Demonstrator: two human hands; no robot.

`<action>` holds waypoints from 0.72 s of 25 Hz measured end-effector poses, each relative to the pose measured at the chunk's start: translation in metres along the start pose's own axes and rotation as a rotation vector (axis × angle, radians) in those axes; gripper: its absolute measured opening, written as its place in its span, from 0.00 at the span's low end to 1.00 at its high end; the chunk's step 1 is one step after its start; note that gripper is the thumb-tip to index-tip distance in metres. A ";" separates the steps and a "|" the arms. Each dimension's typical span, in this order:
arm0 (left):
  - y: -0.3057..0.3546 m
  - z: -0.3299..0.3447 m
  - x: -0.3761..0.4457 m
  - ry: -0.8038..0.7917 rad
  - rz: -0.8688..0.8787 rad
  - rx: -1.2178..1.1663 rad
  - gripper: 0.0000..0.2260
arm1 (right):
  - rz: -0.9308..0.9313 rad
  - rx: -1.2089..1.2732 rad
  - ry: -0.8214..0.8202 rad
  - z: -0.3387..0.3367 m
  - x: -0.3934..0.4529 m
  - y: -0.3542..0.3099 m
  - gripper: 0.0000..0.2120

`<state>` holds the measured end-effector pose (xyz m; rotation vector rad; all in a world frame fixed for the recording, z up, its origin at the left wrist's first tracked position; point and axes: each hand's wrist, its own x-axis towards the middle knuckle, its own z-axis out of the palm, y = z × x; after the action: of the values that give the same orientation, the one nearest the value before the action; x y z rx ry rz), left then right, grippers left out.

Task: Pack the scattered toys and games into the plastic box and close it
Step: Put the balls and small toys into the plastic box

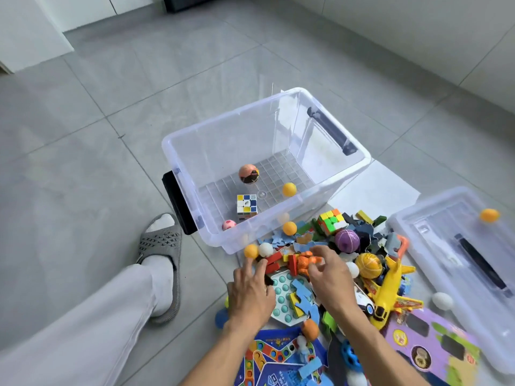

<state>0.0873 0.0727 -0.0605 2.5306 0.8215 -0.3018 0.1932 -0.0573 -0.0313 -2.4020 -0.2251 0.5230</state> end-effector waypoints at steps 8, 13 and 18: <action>-0.014 0.043 0.078 0.006 0.027 -0.080 0.25 | -0.342 -0.631 -0.207 0.049 0.090 0.010 0.28; -0.013 0.054 0.076 0.075 0.084 -0.096 0.23 | -0.361 -0.721 -0.059 0.067 0.097 0.012 0.18; 0.002 0.033 0.055 0.251 0.110 -0.486 0.17 | -0.260 -0.626 -0.043 0.068 0.084 0.011 0.14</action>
<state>0.1305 0.0822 -0.1074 2.1620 0.7343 0.2339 0.2403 -0.0025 -0.1126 -2.8944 -0.8098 0.4241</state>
